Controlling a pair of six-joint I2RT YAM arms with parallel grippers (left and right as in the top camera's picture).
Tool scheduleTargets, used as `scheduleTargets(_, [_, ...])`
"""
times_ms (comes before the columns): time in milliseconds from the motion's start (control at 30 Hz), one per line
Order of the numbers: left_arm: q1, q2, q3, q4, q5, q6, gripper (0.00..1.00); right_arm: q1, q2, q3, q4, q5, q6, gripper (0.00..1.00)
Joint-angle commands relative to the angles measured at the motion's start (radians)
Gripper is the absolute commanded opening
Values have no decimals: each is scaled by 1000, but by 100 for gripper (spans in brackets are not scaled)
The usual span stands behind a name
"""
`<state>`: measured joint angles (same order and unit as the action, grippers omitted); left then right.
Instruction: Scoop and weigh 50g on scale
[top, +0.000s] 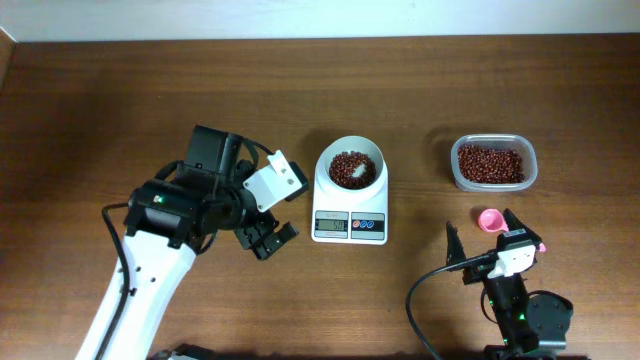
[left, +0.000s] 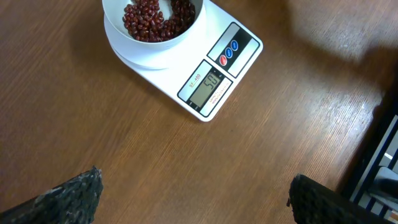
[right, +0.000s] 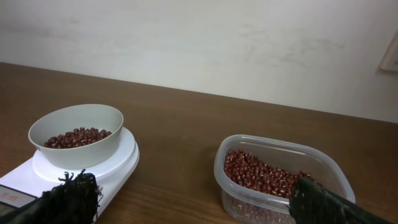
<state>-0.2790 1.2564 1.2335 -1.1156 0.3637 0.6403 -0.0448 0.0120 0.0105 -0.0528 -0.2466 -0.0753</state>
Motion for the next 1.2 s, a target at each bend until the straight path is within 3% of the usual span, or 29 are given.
scheduleTargets(0, [4,-11,13,-1,14,19,99,4,-9,-5,-10,24,0,99])
scheduleTargets(1167, [4,-11,13,-1,14,19,99,-16,-9,-5,-8,19,1,99])
